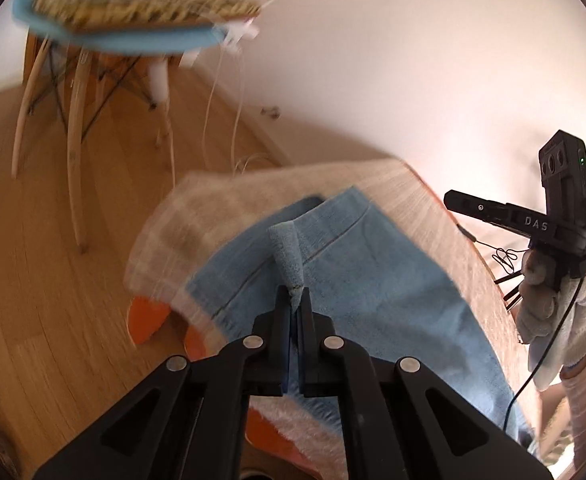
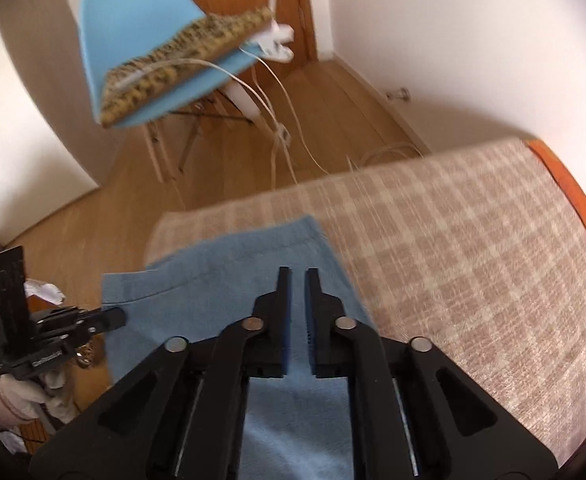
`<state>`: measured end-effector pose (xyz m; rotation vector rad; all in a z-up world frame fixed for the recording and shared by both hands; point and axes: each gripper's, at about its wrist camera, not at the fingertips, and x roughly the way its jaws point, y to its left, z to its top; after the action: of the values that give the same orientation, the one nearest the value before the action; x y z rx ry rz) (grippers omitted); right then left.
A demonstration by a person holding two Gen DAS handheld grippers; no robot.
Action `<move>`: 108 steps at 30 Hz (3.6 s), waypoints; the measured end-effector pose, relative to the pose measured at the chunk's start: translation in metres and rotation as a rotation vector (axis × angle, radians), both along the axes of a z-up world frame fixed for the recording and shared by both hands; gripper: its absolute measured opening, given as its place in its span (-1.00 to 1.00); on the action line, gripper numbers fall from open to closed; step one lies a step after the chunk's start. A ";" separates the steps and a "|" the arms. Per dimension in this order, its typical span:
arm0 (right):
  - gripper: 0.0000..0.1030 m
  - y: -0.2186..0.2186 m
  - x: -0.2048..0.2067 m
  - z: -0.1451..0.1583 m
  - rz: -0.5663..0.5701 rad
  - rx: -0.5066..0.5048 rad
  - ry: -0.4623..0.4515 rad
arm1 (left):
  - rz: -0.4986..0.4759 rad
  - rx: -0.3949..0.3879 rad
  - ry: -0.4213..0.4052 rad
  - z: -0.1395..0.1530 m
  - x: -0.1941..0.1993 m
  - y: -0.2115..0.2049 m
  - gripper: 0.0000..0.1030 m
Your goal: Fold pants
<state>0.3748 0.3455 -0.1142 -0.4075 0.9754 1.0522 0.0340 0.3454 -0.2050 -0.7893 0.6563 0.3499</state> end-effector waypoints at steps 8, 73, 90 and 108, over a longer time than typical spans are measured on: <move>0.11 0.009 0.033 -0.054 -0.091 -0.101 0.076 | -0.029 0.015 0.010 -0.004 0.003 -0.002 -1.00; -0.17 -0.036 -0.053 0.022 0.282 -0.051 -0.112 | -0.053 0.014 0.023 -0.016 0.001 -0.001 -1.00; -0.95 -0.018 -0.147 -0.023 0.533 -0.226 -0.258 | -0.040 -0.008 0.010 -0.012 -0.003 0.001 -1.00; -0.95 0.051 0.012 -0.008 0.046 -0.080 -0.154 | -0.020 0.076 -0.052 0.015 -0.010 0.009 -1.00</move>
<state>0.3872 0.3964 -0.1218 -0.5709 0.8757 1.0098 0.0238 0.3540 -0.1905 -0.7172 0.5984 0.3329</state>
